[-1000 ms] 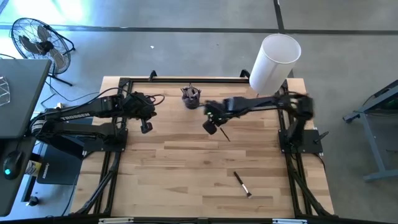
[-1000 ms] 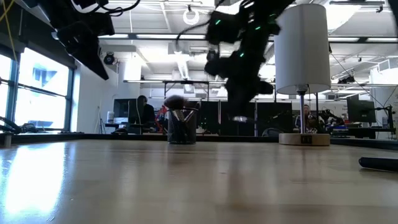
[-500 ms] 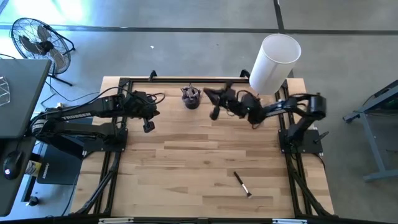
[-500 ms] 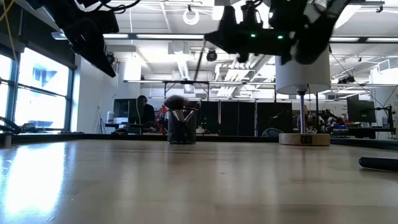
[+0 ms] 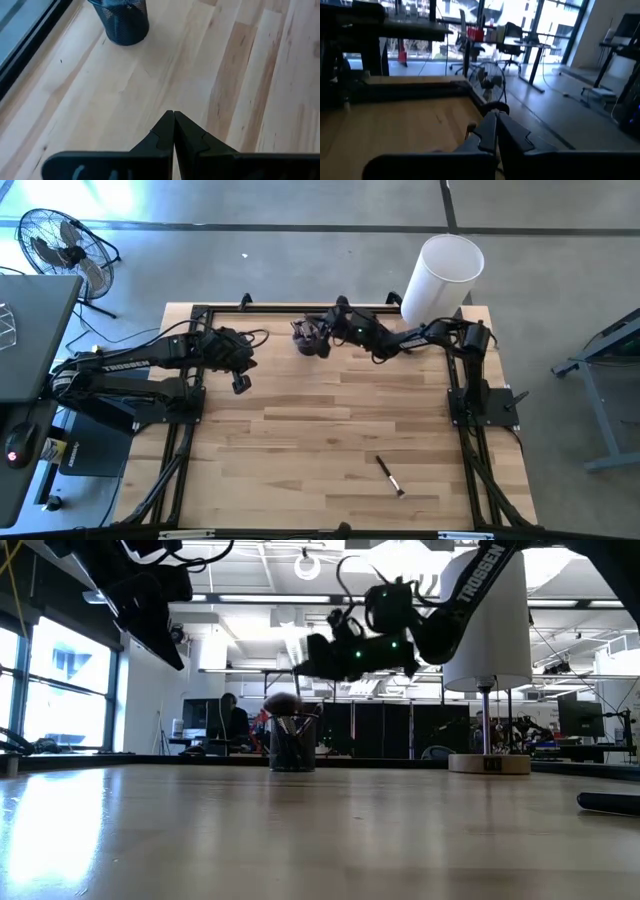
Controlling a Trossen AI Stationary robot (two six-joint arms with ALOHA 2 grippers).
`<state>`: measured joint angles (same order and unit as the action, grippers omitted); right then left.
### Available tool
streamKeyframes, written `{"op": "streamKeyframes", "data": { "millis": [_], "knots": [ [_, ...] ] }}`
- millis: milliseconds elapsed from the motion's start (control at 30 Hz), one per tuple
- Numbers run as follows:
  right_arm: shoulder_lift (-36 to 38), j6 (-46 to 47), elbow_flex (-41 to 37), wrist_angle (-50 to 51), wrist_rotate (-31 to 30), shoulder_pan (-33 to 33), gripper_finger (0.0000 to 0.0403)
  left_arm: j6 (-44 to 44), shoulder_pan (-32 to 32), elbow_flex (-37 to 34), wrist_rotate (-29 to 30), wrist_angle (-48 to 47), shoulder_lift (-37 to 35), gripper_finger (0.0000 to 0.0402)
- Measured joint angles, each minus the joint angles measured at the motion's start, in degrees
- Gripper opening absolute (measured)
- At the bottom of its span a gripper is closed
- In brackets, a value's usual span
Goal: Put items in baskets/containers
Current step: Put the eyeshadow brush into the pen holder, then put the blush brush into the pen holder
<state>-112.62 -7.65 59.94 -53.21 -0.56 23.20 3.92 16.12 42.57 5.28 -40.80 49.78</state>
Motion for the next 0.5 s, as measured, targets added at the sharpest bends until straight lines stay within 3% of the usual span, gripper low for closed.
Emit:
{"op": "streamKeyframes", "data": {
  "millis": [167,500],
  "knots": [
    [0.29,2.72,-0.1,7.15,-0.07,-0.32,0.0028,0.85,0.0,0.0,0.02,-0.03,0.0,0.0],
    [2.71,4.23,-0.05,12.44,-0.25,-2.1,0.0128,0.44,0.0,0.0,0.22,0.35,0.0,0.0]
  ]
}}
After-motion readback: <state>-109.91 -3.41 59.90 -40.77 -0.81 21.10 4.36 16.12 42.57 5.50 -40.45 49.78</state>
